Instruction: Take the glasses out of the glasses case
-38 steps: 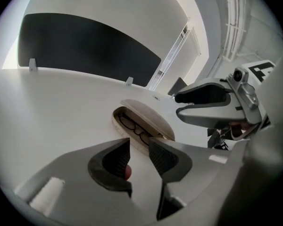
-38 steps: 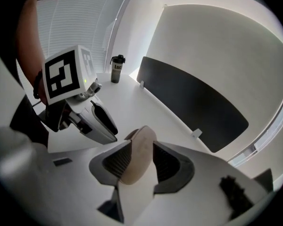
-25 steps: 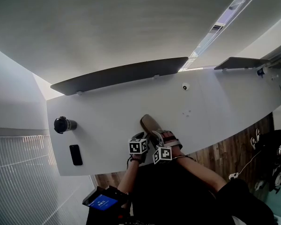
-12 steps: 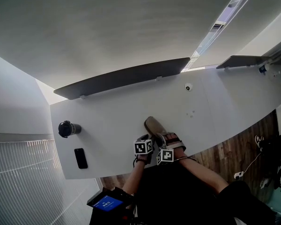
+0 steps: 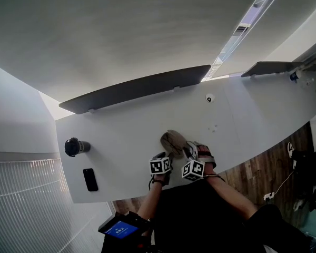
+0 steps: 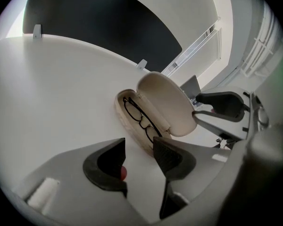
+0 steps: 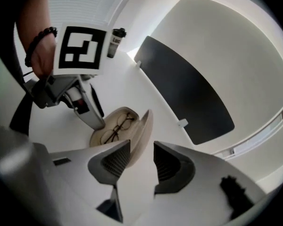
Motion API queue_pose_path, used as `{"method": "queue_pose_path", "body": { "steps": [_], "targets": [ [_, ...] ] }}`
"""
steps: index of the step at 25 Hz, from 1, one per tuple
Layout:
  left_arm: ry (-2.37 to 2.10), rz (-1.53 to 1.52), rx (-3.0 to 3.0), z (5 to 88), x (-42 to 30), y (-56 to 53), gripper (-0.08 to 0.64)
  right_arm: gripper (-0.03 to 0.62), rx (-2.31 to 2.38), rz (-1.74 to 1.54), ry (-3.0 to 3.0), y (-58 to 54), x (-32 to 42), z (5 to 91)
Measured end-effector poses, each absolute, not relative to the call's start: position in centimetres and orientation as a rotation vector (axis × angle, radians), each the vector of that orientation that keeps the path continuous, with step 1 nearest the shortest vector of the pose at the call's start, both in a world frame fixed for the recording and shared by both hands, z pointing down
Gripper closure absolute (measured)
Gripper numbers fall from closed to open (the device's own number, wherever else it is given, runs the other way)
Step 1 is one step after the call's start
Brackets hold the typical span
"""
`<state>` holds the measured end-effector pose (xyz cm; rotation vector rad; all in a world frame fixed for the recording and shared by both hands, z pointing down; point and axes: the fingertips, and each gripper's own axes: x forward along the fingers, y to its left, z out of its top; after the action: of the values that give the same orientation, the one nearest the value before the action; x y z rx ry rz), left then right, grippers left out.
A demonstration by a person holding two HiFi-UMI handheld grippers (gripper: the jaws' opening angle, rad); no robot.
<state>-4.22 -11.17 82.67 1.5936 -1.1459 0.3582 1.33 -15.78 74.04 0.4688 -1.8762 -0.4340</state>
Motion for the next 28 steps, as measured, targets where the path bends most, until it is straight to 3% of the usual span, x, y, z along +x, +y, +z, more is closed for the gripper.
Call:
{"method": "queue_pose_path", "body": {
  "steps": [28],
  "targets": [
    [-1.136, 0.412, 1.542, 83.0, -4.4, -11.6, 0.33, 0.438, 0.542, 0.065, -2.196, -22.6, 7.5, 79.0]
  ]
}}
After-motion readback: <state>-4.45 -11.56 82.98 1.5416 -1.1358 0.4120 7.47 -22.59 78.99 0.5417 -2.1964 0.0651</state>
